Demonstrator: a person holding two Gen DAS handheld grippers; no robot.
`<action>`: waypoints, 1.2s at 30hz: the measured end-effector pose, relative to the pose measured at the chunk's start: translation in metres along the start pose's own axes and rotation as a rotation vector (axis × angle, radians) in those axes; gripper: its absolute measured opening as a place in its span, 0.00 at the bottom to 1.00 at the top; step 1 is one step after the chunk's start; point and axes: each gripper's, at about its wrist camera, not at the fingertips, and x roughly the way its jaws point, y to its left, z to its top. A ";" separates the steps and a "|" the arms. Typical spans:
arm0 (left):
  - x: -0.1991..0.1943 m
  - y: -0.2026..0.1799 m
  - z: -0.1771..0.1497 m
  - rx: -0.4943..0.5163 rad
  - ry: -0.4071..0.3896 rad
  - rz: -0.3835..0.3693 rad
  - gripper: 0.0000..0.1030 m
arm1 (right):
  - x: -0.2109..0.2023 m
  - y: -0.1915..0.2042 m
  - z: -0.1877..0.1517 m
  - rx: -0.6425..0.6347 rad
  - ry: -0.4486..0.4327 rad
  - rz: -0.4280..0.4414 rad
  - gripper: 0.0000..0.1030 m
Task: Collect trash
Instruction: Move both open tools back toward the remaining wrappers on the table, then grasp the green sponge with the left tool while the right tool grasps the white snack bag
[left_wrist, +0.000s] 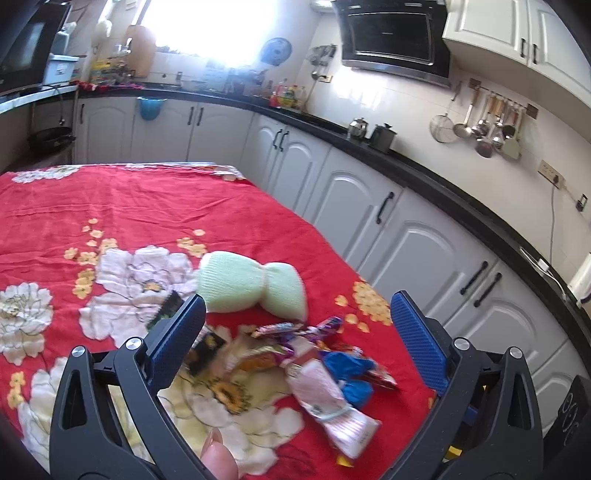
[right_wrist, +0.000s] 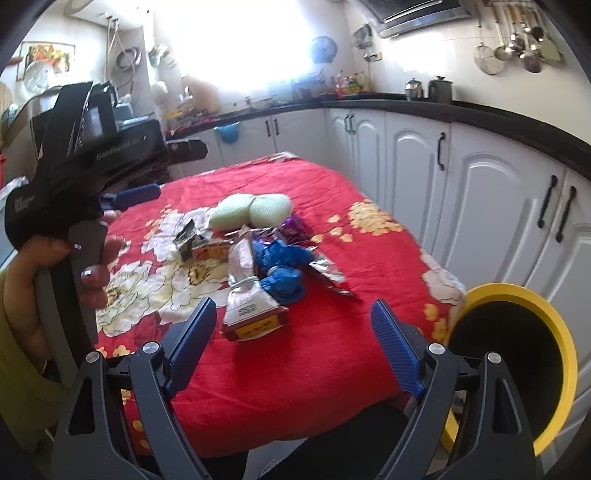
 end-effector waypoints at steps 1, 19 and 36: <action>0.002 0.004 0.001 -0.002 0.002 0.006 0.89 | 0.004 0.003 0.001 -0.010 0.007 0.006 0.80; 0.096 0.057 0.033 -0.053 0.229 0.081 0.89 | 0.079 0.032 0.000 -0.114 0.140 0.013 0.79; 0.159 0.082 0.025 -0.166 0.428 0.044 0.66 | 0.081 0.026 -0.015 -0.085 0.179 0.030 0.53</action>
